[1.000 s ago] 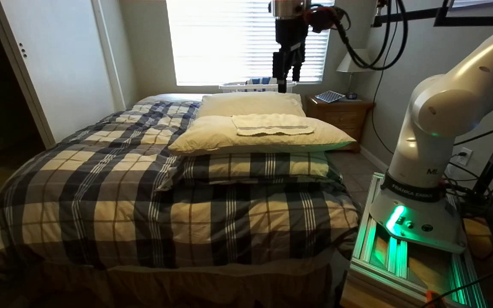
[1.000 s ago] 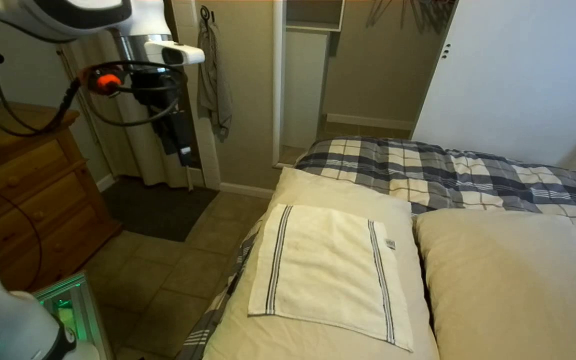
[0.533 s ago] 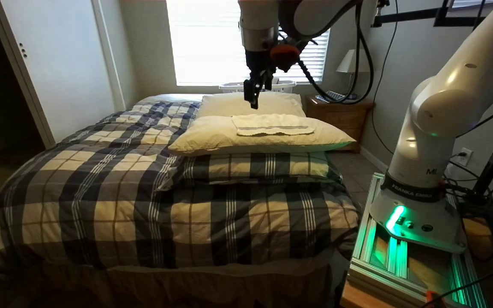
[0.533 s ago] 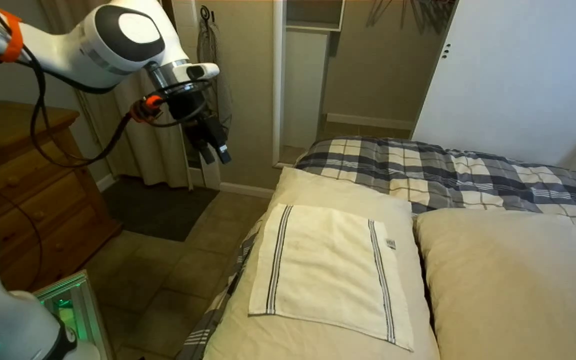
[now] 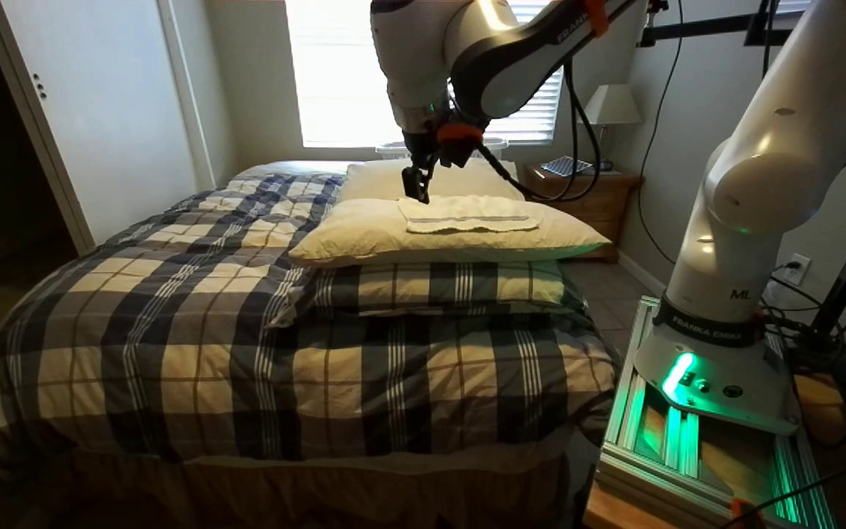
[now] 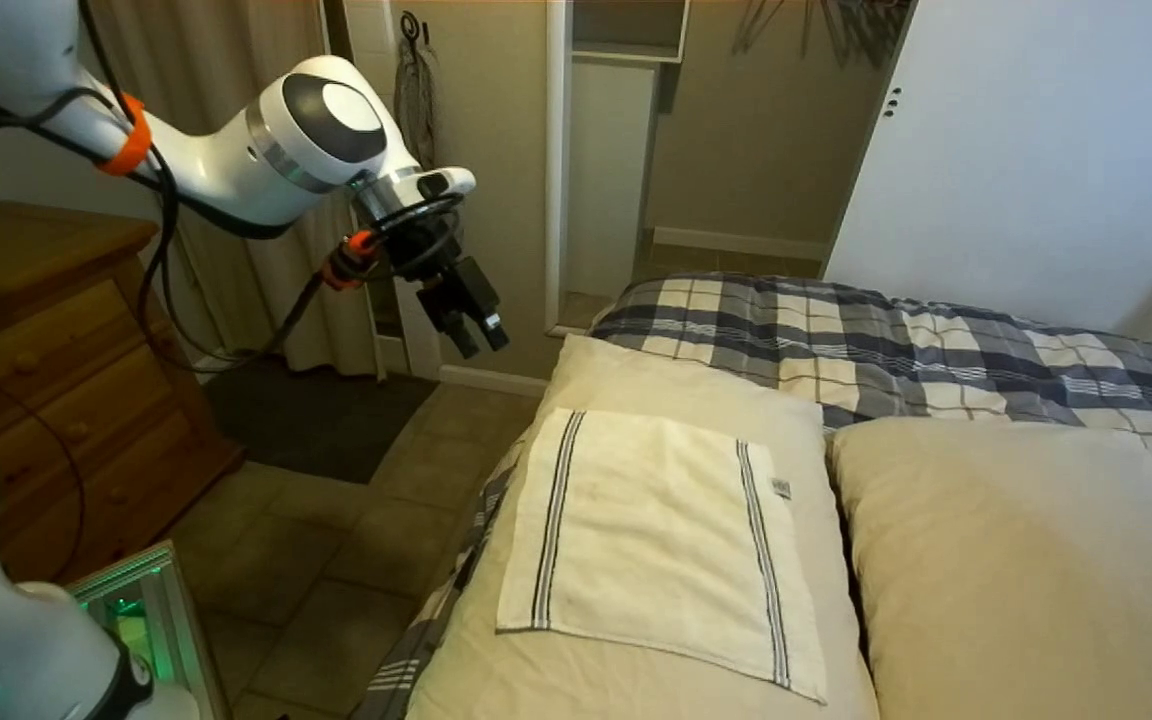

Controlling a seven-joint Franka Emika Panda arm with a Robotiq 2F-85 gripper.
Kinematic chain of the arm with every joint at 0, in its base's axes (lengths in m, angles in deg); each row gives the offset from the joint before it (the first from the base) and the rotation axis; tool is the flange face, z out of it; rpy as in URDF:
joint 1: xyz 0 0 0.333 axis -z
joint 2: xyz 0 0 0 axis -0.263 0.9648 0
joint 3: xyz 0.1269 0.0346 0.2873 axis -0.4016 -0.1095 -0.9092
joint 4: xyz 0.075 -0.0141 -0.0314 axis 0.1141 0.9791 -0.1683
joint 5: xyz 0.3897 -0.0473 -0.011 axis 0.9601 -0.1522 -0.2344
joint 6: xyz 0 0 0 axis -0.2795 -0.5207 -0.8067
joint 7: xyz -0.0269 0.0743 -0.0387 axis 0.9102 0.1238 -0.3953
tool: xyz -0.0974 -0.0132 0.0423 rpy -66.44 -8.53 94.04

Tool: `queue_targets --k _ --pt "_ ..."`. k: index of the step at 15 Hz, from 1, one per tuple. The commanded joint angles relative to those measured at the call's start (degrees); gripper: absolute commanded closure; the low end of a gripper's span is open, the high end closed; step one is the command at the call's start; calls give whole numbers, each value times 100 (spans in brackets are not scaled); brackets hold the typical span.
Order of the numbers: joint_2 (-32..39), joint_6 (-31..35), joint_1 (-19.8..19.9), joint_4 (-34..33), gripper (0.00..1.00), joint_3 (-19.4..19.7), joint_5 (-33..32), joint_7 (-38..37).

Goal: Fold the towel into a triangle twice.

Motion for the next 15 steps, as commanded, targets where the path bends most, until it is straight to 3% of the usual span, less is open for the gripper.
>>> queue_targets --k 1,4,15 --pt "48 -54 -310 -34 0 288 -61 -46" --pt "48 -54 -316 -58 0 286 -63 -49" --pt "1005 1508 -302 -27 0 1051 -574 -525"
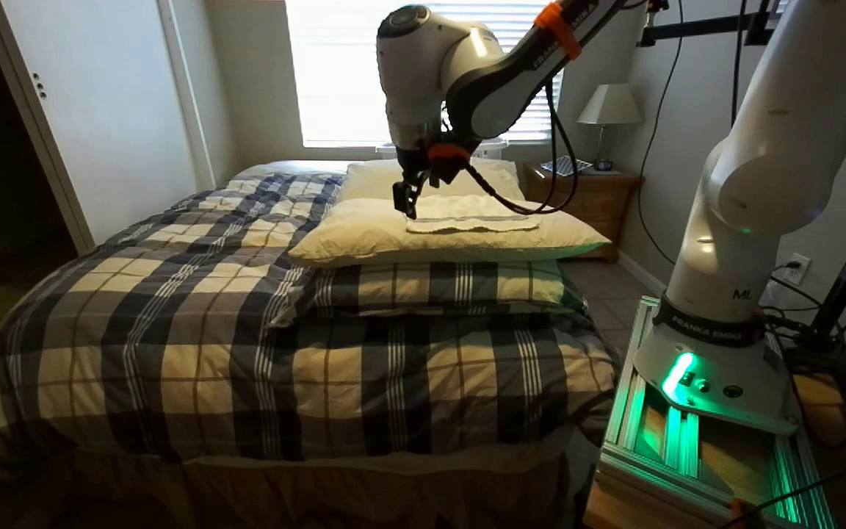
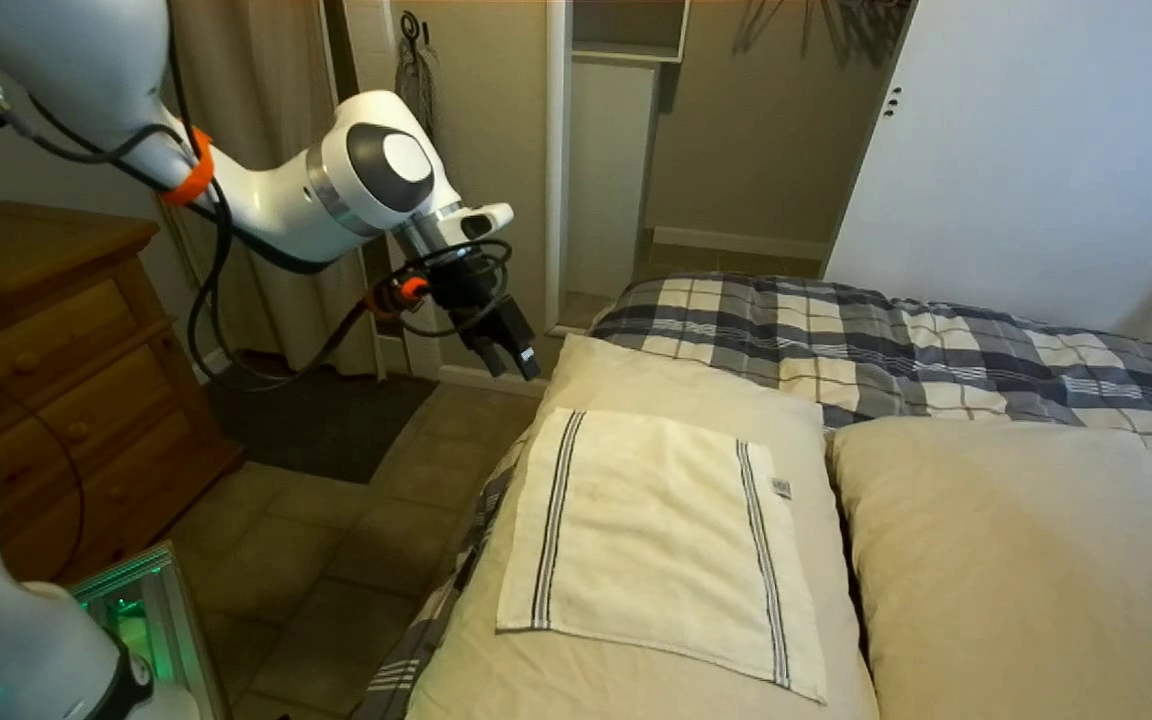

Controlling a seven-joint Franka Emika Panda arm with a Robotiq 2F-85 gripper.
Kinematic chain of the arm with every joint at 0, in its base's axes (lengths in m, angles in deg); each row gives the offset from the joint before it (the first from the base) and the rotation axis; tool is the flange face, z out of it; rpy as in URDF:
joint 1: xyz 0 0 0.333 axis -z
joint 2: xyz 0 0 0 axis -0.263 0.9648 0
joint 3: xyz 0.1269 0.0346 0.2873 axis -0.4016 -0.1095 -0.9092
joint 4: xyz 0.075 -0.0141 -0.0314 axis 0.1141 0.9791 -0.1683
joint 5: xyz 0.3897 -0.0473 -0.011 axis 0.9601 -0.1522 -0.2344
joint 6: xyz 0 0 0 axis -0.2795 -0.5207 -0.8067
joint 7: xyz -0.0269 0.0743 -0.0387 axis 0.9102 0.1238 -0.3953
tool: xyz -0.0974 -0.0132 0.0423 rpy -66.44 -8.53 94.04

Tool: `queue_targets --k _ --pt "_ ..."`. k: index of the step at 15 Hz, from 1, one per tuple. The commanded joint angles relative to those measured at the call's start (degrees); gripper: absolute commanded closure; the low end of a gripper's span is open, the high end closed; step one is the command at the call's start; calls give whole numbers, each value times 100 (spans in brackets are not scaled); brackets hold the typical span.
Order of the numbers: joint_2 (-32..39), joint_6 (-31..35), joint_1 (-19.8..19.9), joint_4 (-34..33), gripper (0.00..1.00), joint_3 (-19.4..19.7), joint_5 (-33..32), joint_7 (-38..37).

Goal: Fold the towel into a triangle twice.

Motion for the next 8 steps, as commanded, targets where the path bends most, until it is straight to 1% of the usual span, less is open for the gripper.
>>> queue_targets --k 1,5,8 --pt "525 492 -51 -82 0 244 -463 -516" --pt "931 848 -113 -205 0 478 -836 -987" --pt "1116 973 -159 -301 0 627 -1152 -1299"
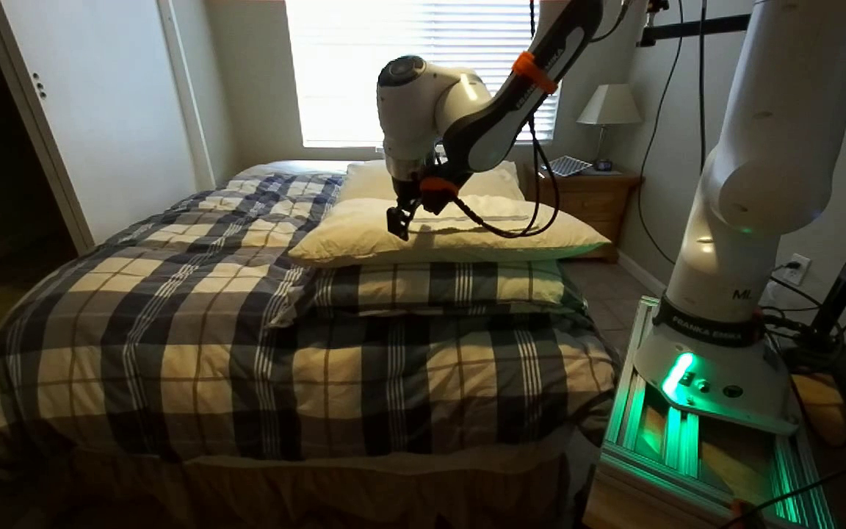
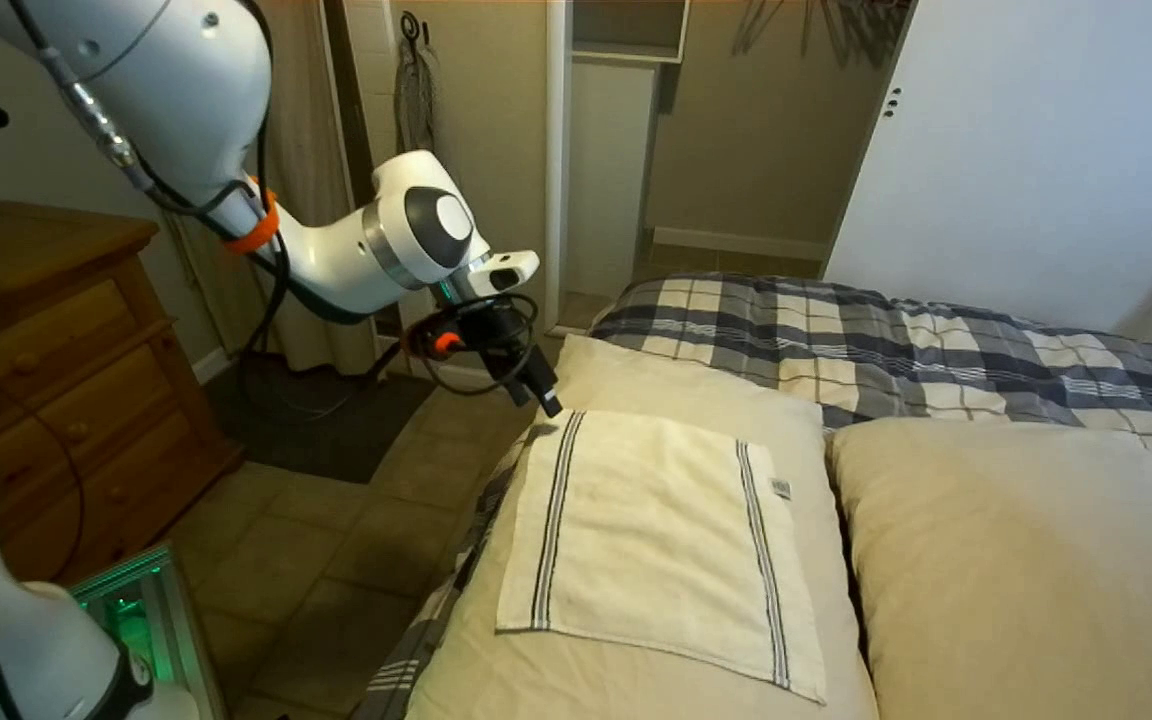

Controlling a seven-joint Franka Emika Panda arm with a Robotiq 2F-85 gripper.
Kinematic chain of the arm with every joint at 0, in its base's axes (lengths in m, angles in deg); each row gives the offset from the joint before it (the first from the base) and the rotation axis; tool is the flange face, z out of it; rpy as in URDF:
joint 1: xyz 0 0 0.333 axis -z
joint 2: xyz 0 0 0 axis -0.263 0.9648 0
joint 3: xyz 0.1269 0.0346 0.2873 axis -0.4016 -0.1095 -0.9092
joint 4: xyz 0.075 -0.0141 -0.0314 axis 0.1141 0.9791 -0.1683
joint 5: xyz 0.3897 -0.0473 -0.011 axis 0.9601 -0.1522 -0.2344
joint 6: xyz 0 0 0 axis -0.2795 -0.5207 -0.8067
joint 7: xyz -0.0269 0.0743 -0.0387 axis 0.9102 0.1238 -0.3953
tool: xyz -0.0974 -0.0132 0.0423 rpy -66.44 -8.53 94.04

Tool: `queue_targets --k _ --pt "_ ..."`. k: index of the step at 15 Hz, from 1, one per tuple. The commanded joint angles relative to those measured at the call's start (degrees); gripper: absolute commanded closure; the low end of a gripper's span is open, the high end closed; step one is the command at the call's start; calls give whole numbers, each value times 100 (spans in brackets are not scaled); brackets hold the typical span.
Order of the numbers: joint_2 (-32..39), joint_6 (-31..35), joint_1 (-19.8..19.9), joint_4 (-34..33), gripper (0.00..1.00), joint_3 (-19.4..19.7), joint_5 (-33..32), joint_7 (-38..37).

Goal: Fold the towel into a triangle twice.

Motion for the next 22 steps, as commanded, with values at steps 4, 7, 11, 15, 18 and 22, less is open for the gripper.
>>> queue_targets --k 4,7,11,15,18,22 --pt "365 282 -183 -293 31 349 -702 -828" --pt "425 301 -221 -340 55 402 -869 -1012" --pt "420 243 -266 -356 81 424 -974 -1105" --pt "166 -23 -267 -222 100 460 -1062 -1015" --pt "-131 -173 -179 -105 98 560 -1232 -929" --pt "-479 -340 -52 8 98 698 -1448 -911"
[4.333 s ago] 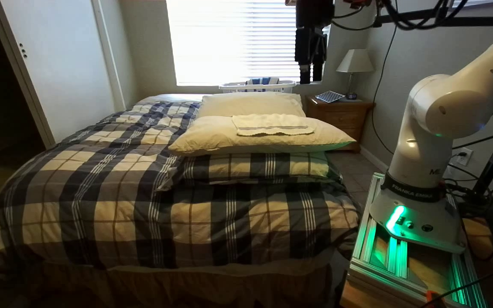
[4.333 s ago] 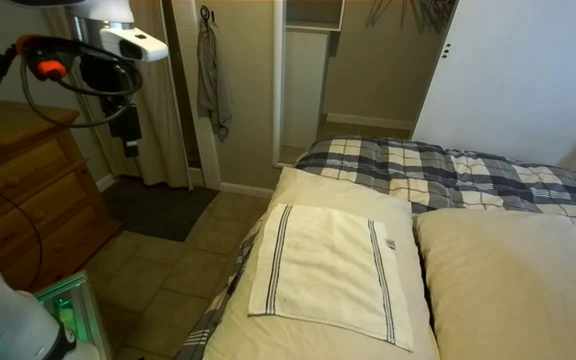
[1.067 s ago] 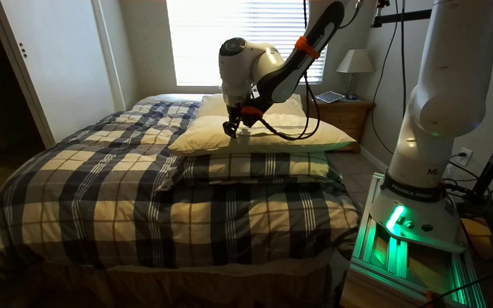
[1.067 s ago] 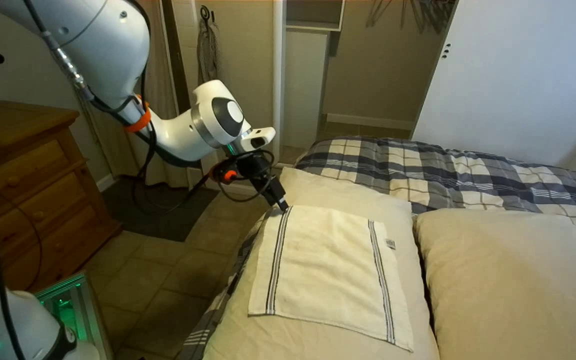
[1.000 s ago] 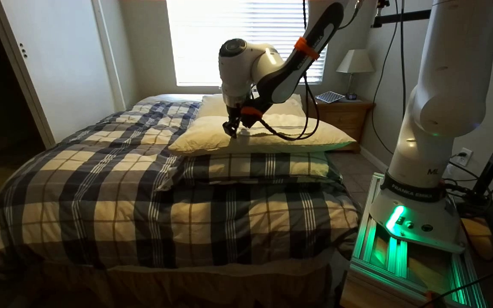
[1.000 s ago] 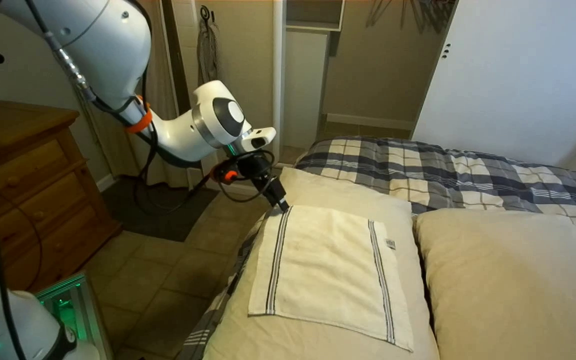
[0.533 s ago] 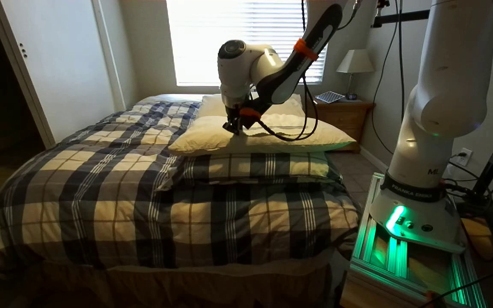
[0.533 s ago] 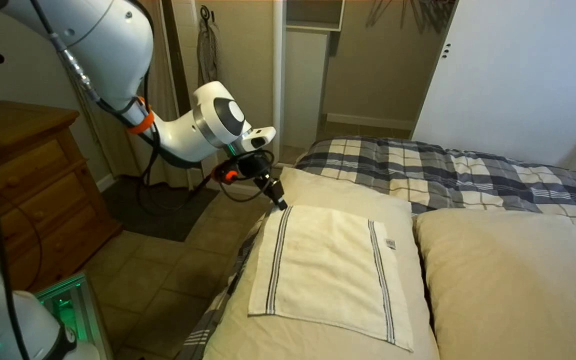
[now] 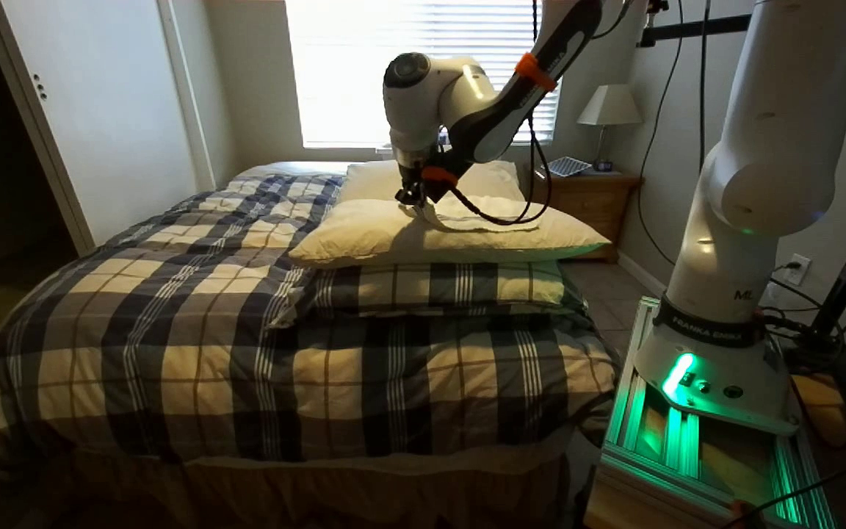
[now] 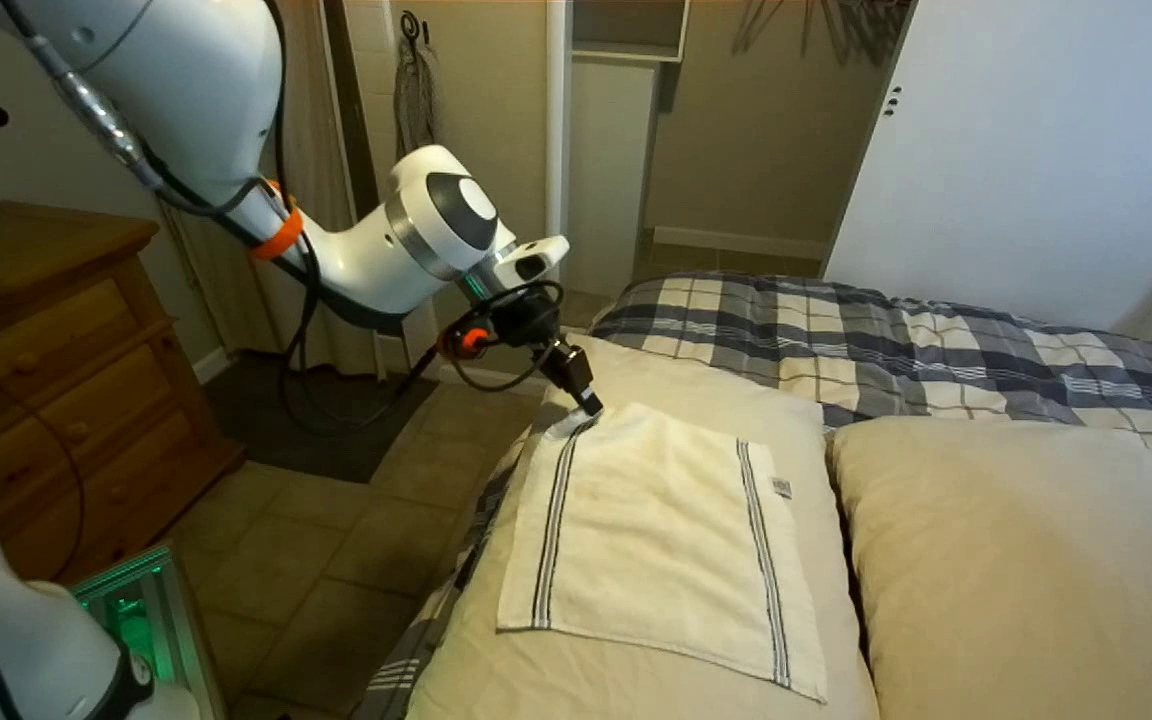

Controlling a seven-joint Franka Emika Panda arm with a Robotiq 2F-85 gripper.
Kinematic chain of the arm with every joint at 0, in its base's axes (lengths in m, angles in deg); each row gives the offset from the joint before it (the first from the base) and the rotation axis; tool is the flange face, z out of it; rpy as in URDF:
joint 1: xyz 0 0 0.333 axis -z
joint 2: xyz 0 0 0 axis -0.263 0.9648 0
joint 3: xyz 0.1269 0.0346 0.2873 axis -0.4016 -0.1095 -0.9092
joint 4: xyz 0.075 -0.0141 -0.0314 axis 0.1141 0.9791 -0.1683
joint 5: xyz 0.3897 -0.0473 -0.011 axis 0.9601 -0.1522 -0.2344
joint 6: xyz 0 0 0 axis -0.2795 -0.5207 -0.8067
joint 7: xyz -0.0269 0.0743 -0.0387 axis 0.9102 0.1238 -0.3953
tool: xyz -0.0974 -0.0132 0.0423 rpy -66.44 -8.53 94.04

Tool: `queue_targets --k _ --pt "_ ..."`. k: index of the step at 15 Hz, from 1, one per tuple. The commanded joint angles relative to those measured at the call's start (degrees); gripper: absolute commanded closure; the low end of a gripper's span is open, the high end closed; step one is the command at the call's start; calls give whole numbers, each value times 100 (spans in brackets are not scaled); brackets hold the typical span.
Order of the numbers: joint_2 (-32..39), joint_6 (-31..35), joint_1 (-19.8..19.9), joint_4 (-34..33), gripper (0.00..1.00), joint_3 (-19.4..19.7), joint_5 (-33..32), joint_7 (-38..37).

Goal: Fold the towel into a triangle twice.

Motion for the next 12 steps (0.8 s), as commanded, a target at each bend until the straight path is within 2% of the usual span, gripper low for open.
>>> queue_targets --k 1,4,5,6,7,12 --pt "-501 -76 130 279 98 105 -260 -5" --pt "-772 -47 258 406 98 197 -232 36" --pt "-837 -73 314 436 98 226 -474 -76" --pt "-523 -89 245 185 98 159 -131 45" --pt "-570 -89 274 201 93 174 -152 49" --pt "-524 -90 257 198 93 154 -149 53"
